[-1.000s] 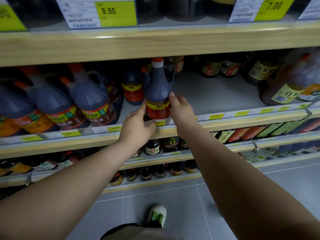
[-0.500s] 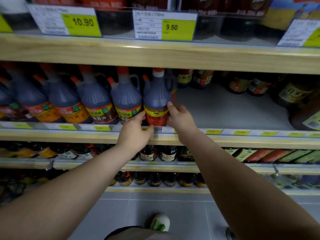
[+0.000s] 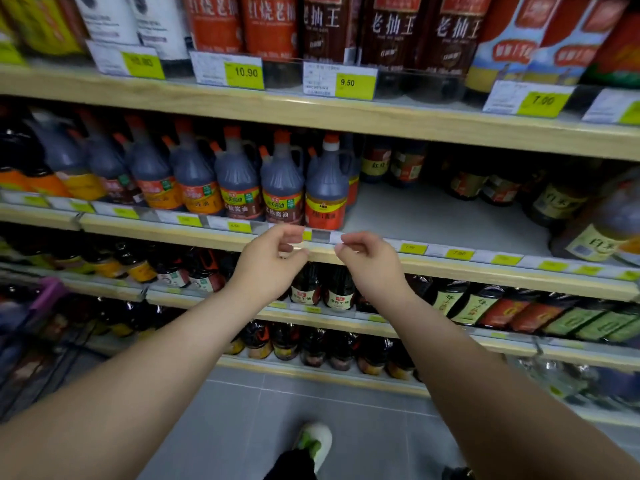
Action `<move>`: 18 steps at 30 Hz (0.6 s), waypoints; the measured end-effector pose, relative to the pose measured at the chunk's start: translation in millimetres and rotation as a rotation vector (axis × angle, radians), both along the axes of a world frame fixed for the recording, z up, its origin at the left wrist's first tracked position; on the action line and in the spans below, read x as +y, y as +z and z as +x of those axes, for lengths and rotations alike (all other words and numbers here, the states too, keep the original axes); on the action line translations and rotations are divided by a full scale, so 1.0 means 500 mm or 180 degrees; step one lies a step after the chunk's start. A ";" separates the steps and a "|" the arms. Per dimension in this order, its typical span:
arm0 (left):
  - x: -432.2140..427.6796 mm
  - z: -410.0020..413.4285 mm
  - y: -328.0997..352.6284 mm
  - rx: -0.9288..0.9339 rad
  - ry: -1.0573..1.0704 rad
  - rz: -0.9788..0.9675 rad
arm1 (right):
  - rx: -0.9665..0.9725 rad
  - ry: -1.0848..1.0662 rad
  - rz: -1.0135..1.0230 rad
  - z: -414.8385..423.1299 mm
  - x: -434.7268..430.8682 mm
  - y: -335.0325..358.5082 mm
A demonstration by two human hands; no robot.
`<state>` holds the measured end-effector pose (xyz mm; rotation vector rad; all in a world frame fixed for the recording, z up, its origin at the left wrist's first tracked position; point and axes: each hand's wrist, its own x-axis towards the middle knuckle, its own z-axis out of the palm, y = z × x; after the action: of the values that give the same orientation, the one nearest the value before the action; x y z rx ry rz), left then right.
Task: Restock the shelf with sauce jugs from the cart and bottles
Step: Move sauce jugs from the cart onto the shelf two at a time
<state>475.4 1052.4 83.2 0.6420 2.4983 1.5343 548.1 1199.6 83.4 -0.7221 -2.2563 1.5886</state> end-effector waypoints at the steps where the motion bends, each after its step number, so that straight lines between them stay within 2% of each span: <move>1: -0.024 0.027 0.010 -0.0009 0.0069 0.0065 | 0.0036 0.0094 0.0028 0.022 -0.017 0.010; 9: -0.205 0.134 0.067 -0.0125 0.0416 0.0138 | 0.0311 0.0782 -0.0013 0.076 -0.162 0.081; 18: -0.574 0.196 0.103 -0.0042 0.1325 0.0271 | 0.0387 0.1866 0.0030 0.045 -0.516 0.126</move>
<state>573.2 765.3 134.6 0.1183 2.6888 1.7721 570.8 941.6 146.6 0.0628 -2.5155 1.7906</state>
